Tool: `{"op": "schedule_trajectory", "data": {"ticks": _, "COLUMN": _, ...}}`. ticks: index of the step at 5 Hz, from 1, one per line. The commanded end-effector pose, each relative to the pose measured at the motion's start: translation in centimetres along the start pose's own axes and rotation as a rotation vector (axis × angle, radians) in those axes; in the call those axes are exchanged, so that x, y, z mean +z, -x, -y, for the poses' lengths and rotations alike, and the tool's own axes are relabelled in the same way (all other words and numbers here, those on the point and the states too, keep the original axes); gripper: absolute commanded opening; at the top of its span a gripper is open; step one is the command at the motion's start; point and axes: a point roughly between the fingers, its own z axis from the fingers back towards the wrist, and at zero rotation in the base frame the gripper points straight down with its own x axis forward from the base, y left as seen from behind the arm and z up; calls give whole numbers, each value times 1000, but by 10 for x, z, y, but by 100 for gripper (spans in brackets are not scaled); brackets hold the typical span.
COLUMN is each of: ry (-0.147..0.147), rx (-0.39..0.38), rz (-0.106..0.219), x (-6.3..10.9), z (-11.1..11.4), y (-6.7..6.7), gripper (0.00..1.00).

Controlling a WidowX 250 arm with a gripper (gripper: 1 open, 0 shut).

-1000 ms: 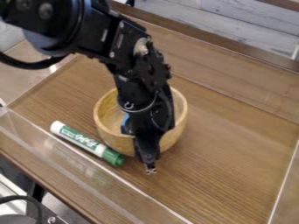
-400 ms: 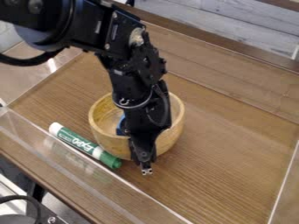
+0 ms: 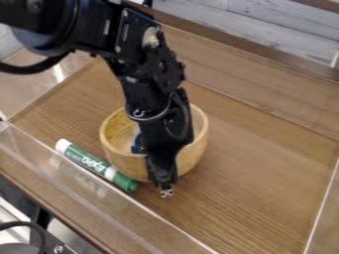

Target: Put the green marker in the brown bowl

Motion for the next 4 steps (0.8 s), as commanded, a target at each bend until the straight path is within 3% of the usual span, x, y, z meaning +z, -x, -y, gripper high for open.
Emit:
{"op": "schedule_trajectory", "data": {"ticks": 1, "ry": -43, "rx": 2, "rz": 60, "x": 13, "z": -11, "y": -11, "gripper": 0}}
{"op": "schedule_trajectory", "data": {"ticks": 4, "ry": -45, "rx": 9, "rz": 105, "x": 15, "z": -17, "y": -14, "gripper": 0}}
